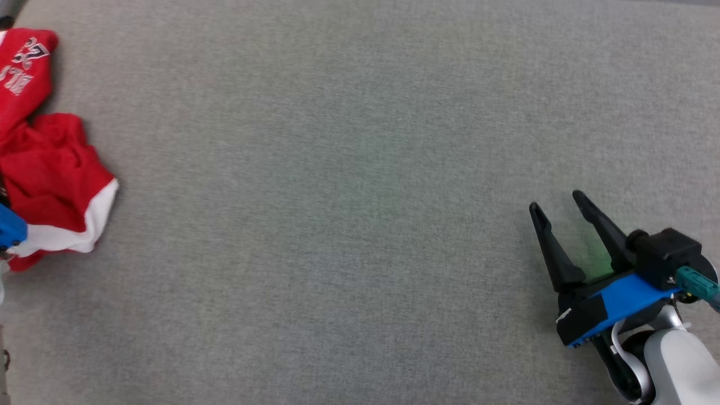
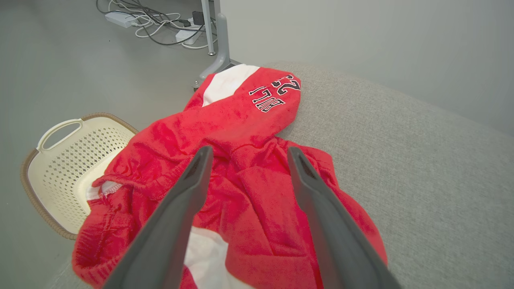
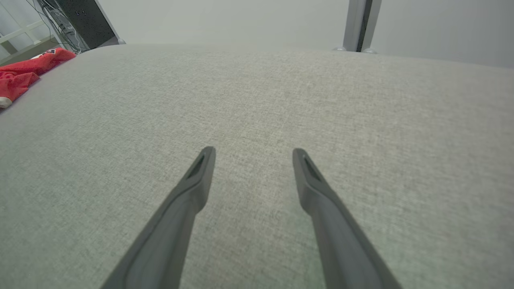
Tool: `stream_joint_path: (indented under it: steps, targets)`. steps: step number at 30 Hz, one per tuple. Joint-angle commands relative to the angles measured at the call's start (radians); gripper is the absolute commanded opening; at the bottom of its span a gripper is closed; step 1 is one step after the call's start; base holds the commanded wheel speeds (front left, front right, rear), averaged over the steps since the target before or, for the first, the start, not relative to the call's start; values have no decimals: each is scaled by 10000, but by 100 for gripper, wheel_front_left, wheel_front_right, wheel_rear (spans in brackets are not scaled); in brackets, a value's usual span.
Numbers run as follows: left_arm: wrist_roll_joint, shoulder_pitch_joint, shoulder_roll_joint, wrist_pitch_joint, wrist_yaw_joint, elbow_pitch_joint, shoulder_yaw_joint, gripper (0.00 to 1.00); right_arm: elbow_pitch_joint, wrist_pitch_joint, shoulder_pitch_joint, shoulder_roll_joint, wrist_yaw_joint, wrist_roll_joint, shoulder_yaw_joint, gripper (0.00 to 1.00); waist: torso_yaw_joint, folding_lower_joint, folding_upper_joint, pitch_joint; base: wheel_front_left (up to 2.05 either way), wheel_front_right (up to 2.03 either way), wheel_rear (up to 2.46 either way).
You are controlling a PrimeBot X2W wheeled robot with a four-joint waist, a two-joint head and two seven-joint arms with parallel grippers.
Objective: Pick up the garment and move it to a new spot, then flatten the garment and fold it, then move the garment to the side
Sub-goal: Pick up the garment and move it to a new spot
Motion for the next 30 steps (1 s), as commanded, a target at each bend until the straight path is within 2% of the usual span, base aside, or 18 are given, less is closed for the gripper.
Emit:
stream_joint_path:
  steps: [1, 5, 9, 12, 13, 14, 19, 30]
  targets:
    - [-44, -210, 187, 161, 108, 125, 76, 100, -170, 35, -206, -83, 1, -74, 50, 100, -168, -2, -1, 212, 0, 0, 0]
    - [-187, -310, 496, 1138, 587, 763, 267, 100, -481, 89, -393, -180, 1, -81, 103, 100, -660, -2, -1, 729, 0, 0, 0]
    - [-425, -343, 355, 1962, 1070, 1173, 397, 100, -579, 39, -338, -179, 1, -34, 44, 100, -926, -2, -1, 834, 0, 0, 0]
    - [-763, -258, -4, 2722, 1302, 1399, 443, 100, -573, -6, -312, -140, 1, 0, -19, 100, -1020, -2, -1, 787, 0, 0, 0]
    - [-986, -217, -217, 3062, 1313, 1440, 497, 42, -548, -24, -302, -117, 1, 0, -30, 100, -1035, -2, -1, 747, 0, 0, 0]
    - [-1095, -174, -345, 3248, 1325, 1400, 517, 0, -518, -66, -288, -72, 1, 16, -25, 100, -1036, -2, -1, 678, 0, 0, 0]
    - [-1129, -129, -52, 3258, 1479, 485, 609, 0, -307, -211, -143, 90, 1, 97, -44, 100, -951, -2, -1, 163, 0, 0, 0]
    - [-833, -784, 286, 3377, 923, -2663, -55, 0, 380, -497, 540, 609, 1, 401, -294, 100, -580, -2, -1, -2138, 0, 0, 0]
